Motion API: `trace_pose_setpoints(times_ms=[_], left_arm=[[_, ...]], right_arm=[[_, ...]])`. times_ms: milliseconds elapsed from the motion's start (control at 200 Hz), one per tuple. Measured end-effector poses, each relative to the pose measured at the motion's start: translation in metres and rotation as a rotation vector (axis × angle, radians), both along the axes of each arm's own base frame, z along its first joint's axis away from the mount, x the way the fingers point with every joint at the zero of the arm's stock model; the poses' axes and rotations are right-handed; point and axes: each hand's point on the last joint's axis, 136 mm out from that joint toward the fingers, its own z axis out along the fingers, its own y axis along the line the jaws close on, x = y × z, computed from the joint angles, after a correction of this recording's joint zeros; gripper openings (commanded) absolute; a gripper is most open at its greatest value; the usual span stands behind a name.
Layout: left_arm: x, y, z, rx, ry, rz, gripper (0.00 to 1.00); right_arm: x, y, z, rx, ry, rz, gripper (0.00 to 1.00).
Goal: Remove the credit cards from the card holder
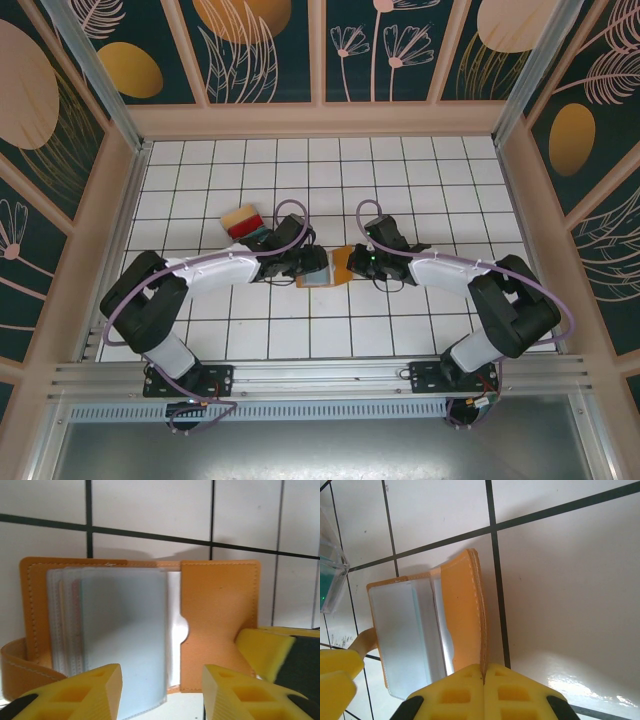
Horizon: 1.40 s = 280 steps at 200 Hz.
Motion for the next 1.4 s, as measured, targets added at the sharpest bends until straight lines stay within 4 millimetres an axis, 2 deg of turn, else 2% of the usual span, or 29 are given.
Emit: trace_pose_setpoints(times_ms=[135, 415, 591, 1076, 1146, 1251, 1401], left_arm=[[-0.002, 0.009, -0.012, 0.054, 0.022, 0.017, 0.48], [-0.003, 0.015, -0.018, 0.09, 0.026, 0.028, 0.48], [-0.004, 0.012, -0.021, 0.08, 0.037, 0.014, 0.46], [-0.004, -0.009, -0.009, -0.019, 0.019, -0.051, 0.47], [-0.004, -0.011, -0.008, -0.029, 0.018, -0.059, 0.49], [-0.004, -0.013, -0.005, -0.04, 0.008, -0.076, 0.64], [-0.004, -0.017, -0.002, -0.058, 0.0, -0.088, 0.77]], right_arm=[[0.0, 0.0, 0.0, 0.0, 0.0, 0.0, 0.0], [0.0, 0.0, 0.0, 0.0, 0.0, 0.0, 0.0], [0.0, 0.0, 0.0, 0.0, 0.0, 0.0, 0.0], [0.0, 0.0, 0.0, -0.001, 0.0, 0.0, 0.0], [0.0, 0.0, 0.0, 0.0, 0.0, 0.0, 0.0], [0.0, 0.0, 0.0, -0.001, -0.001, -0.001, 0.0], [0.0, 0.0, 0.0, -0.001, -0.001, -0.001, 0.0]])
